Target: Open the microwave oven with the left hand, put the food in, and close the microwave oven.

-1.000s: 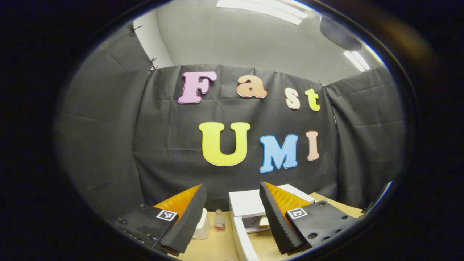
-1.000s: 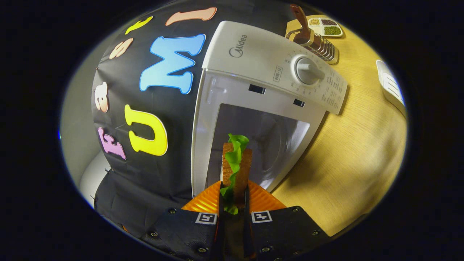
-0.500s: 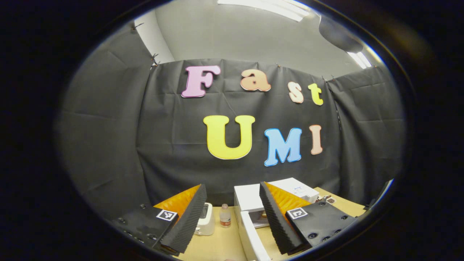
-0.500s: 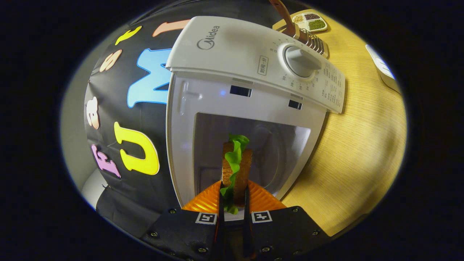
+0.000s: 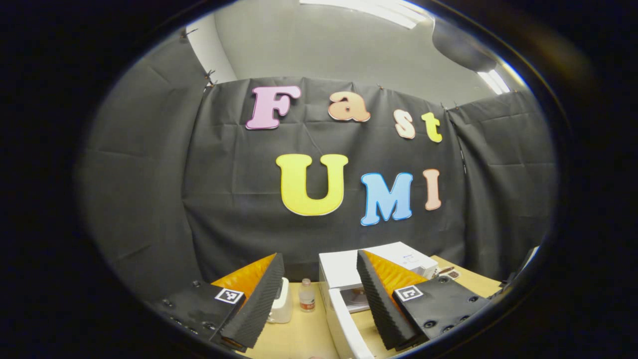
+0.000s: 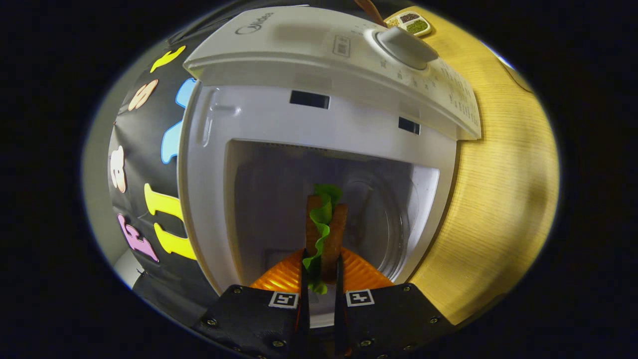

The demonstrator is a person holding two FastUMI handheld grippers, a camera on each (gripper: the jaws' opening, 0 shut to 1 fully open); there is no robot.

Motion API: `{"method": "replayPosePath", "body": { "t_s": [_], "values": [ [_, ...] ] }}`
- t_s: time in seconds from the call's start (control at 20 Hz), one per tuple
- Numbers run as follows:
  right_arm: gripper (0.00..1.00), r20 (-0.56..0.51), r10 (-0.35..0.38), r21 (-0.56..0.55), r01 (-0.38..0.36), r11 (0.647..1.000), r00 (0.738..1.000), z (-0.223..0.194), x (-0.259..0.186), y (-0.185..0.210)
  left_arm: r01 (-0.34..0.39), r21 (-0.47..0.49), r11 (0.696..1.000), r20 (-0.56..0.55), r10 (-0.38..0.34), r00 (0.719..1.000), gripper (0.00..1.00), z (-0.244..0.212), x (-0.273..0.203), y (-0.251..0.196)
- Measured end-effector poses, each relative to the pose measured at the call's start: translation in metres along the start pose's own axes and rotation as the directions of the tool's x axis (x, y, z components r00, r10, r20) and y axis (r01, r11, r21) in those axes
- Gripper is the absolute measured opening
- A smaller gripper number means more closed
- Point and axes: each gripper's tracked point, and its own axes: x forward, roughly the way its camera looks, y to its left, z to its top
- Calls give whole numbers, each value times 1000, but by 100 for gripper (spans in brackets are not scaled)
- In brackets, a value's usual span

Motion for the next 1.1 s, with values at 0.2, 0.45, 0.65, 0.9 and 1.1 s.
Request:
{"method": "replayPosePath", "body": {
  "t_s": [0.2, 0.45, 0.65, 0.9, 1.1],
  "values": [
    [20, 37, -46, 0, 46, 999, 998, -7, 21, -10, -35, -15, 999, -20, 34, 999, 94, -9, -7, 18],
    [20, 55, -87, -18, 88, 996, 995, -14, 36, -19, -67, -27, 997, -33, 66, 997, 94, -14, -10, 32],
    [24, 43, -131, -62, 134, 989, 990, -18, 36, -22, -70, -34, 997, -33, 69, 997, 94, -15, -9, 32],
    [93, 2, -182, -121, 181, 976, 983, -19, 26, -26, -49, -42, 998, -12, 48, 999, 94, -11, -4, 23],
    [96, -19, -200, -142, 196, 970, 980, -17, 11, -29, -46, -60, 997, 0, 46, 999, 94, -9, -5, 22]
  ]
}}
